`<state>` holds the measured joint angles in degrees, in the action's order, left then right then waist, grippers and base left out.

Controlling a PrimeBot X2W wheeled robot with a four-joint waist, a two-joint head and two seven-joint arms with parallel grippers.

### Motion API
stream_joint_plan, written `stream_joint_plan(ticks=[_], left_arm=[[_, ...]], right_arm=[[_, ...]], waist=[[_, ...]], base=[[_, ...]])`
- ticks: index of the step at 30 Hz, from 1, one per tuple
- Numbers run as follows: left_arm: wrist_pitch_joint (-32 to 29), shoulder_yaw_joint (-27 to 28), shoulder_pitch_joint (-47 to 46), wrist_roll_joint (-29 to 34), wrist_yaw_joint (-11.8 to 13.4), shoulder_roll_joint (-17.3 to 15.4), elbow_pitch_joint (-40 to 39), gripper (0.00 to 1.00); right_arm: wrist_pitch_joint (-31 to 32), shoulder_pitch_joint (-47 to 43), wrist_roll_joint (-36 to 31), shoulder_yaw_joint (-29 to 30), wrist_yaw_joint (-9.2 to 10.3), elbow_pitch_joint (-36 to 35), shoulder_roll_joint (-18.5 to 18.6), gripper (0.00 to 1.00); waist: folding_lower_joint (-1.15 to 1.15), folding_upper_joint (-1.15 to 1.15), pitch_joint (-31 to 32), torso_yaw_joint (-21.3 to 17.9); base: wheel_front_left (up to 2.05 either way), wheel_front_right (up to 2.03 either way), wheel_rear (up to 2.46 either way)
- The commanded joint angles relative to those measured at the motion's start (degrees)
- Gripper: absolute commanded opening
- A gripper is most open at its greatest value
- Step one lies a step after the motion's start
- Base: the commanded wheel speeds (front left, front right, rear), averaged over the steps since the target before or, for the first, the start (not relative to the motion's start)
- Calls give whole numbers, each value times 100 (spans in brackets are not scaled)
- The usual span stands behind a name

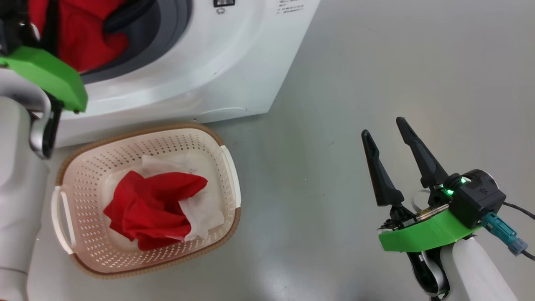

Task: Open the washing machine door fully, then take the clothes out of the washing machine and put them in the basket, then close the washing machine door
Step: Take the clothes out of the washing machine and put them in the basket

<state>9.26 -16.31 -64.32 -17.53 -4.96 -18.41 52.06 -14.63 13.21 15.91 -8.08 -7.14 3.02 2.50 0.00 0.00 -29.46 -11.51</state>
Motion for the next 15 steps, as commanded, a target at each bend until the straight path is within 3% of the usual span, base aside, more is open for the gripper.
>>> stream_joint_plan(ticks=[1, 15], left_arm=[[59, 81, 154, 36, 99, -224, -303, 0], [-79, -10, 1596, 40, 584, -376, -2230, 0]], right_arm=[[-37, -111, -38, -98, -35, -112, 38, 100], [-37, -215, -76, 40, -35, -66, 38, 100]], waist=[[0, 0, 86, 67], [0, 0, 477, 260]], base=[[0, 0, 0], [0, 0, 0]])
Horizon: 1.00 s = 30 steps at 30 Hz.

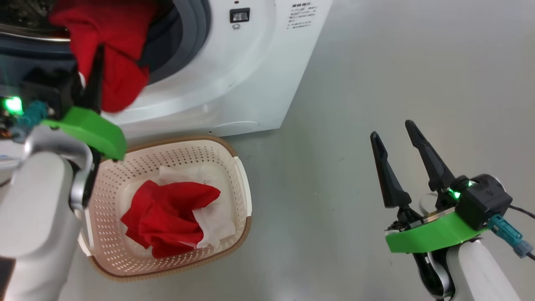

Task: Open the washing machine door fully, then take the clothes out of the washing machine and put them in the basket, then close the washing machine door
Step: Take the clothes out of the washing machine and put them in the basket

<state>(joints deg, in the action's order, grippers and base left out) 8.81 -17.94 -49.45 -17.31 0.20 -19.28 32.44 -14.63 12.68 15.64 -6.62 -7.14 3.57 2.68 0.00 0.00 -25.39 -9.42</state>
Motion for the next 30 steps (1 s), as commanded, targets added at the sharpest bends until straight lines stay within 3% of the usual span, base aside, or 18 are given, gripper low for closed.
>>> stream_joint_plan(ticks=[1, 14, 30], left_arm=[[-77, 151, 230, 8, 109, -298, -422, 0], [-320, 264, 1729, -132, 683, -410, -2400, 0], [-518, 161, 2767, -22, 1243, -375, -3808, 0]], right_arm=[[-37, -173, -47, -94, -35, -124, 20, 100], [-37, -336, -98, 97, -35, -179, 20, 100], [-37, -563, -169, 200, -35, -140, 20, 100]], waist=[[0, 0, 101, 68], [0, 0, 462, 292], [0, 0, 1028, 495]], base=[[0, 0, 0], [0, 0, 0], [0, 0, 0]])
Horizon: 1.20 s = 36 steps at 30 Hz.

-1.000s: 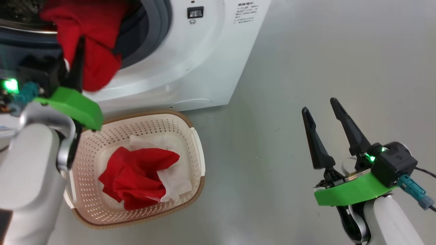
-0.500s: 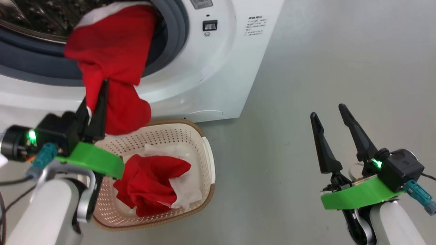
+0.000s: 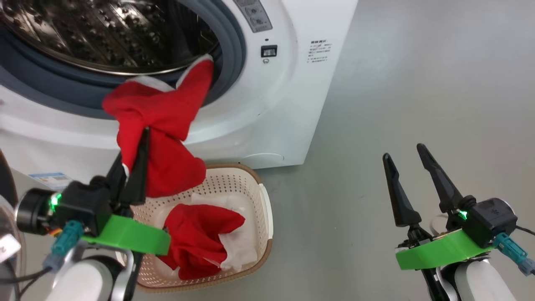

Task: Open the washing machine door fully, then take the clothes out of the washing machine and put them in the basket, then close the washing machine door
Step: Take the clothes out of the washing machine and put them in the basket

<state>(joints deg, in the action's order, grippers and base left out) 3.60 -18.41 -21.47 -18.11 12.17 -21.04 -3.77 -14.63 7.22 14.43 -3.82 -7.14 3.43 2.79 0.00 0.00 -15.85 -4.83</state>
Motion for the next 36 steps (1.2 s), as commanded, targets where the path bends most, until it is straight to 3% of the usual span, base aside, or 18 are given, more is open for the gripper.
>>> stream_joint_plan(ticks=[1, 11, 16, 24, 36], left_arm=[[-19, 194, 17, 72, 76, -197, -263, 0], [-200, 107, 440, 119, 336, -155, -1000, 0], [-204, 43, 632, 11, 364, -67, -926, 0], [91, -140, 775, -272, 169, 212, 67, 0], [831, -401, 259, -540, -373, 777, 2816, 0]], right_arm=[[-37, -27, -47, -74, -35, -122, 9, 100], [-37, -167, -18, -66, -35, -134, 9, 100], [-37, -188, -32, -63, -35, -173, 9, 100], [-37, -188, -71, -91, -35, -159, 9, 100], [-37, -174, -88, -192, -35, -76, 9, 100]], waist=[[0, 0, 110, 43], [0, 0, 330, 106], [0, 0, 303, 126], [0, 0, 295, 118], [0, 0, 304, 13]], base=[[0, 0, 0], [0, 0, 0], [0, 0, 0], [0, 0, 0], [0, 0, 0]])
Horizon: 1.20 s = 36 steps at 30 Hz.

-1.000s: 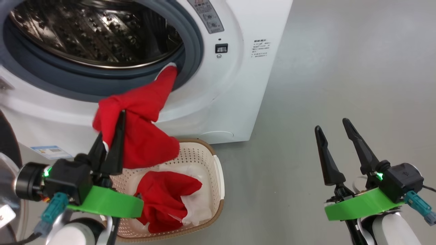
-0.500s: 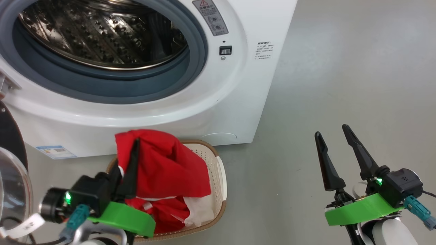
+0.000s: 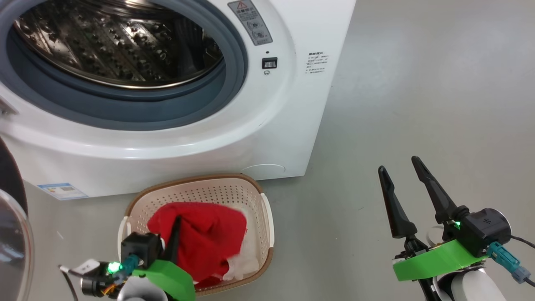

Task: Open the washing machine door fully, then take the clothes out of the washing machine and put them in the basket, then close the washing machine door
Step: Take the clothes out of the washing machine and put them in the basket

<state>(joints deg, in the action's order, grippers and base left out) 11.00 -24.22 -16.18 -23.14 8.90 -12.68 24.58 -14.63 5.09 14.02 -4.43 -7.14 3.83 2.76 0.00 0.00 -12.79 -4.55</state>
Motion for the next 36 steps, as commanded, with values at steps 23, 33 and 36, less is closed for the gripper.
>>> stream_joint_plan(ticks=[23, 33, 36], left_arm=[[395, 206, -1896, -122, -926, 584, 4365, 0], [271, 140, -2201, -154, -993, 524, 4829, 0], [211, 125, -2220, -168, -971, 504, 4869, 0]], right_arm=[[-37, 283, 50, -344, -35, -101, 11, 100], [-37, 408, 115, -340, -35, -168, 11, 100], [-37, 444, 124, -341, -35, -185, 11, 100]], waist=[[0, 0, -499, -657], [0, 0, -878, -805], [0, 0, -960, -811]], base=[[0, 0, 0], [0, 0, 0], [0, 0, 0]])
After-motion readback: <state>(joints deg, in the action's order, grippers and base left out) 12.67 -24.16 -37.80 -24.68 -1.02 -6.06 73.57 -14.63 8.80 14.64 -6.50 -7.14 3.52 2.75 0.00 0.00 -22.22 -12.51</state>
